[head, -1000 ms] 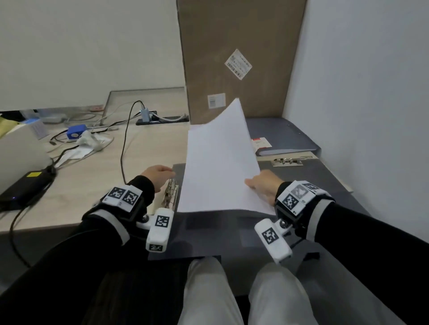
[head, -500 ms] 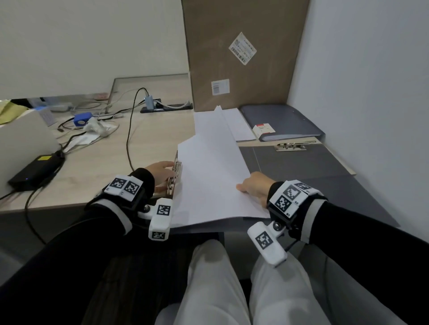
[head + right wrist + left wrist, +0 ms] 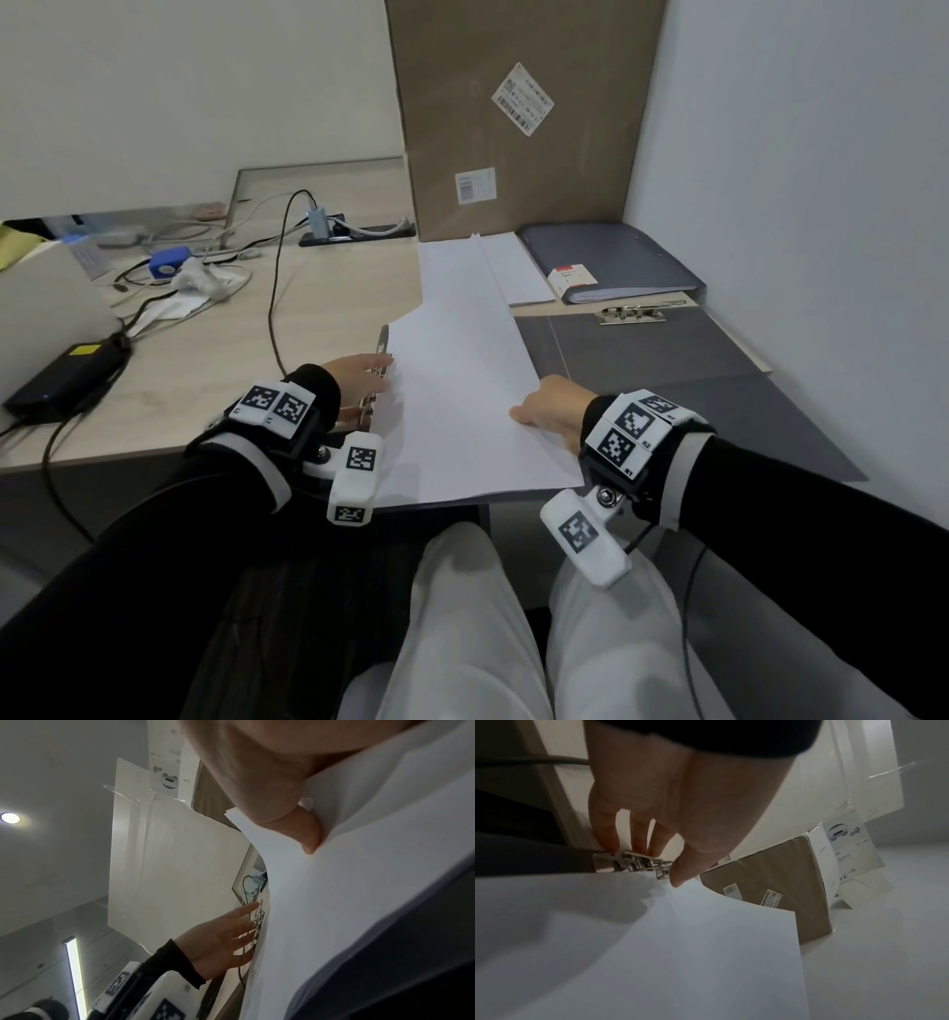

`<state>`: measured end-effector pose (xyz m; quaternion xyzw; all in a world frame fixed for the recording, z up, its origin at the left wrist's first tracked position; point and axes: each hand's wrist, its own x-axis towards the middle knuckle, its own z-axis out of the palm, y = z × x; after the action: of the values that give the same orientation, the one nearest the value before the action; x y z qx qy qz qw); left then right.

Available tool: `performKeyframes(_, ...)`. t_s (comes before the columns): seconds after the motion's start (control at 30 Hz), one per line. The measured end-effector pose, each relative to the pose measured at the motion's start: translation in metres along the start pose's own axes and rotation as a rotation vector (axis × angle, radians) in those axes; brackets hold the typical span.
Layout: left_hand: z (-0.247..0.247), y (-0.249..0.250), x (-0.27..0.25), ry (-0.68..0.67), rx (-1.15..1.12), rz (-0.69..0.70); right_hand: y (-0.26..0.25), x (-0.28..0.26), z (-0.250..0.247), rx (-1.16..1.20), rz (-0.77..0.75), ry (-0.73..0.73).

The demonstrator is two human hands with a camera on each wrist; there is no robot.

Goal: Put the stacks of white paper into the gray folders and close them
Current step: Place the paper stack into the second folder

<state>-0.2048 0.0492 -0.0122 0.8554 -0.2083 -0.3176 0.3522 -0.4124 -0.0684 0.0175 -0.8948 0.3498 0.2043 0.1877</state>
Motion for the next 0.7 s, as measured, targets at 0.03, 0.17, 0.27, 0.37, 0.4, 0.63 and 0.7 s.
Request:
performKeyframes(0.03,0.001,0.001,-0.002,0.001,0.035,0.003,0.0,0.001,-0.003,-0.058,0.028,0.009)
performKeyframes(0.17,0.007,0.01,-0.007,-0.026,0.259,0.014,0.003,0.009,0.001,0.031,0.045,0.014)
performKeyframes(0.27,0.013,0.016,-0.01,0.002,0.573,-0.012,0.005,0.019,0.006,0.383,0.058,0.043)
performKeyframes(0.37,0.018,0.02,-0.011,0.008,0.67,-0.028,0.007,0.025,0.002,0.521,0.082,0.073)
performKeyframes(0.4,0.018,0.02,-0.011,0.007,0.693,-0.033,0.01,0.03,0.0,0.5,0.085,0.064)
performKeyframes(0.63,0.017,0.017,-0.008,0.017,0.693,-0.019,0.027,0.042,-0.028,0.247,-0.006,0.389)
performKeyframes(0.7,0.017,0.018,-0.008,0.022,0.683,-0.014,0.018,0.048,-0.028,0.107,-0.148,0.357)
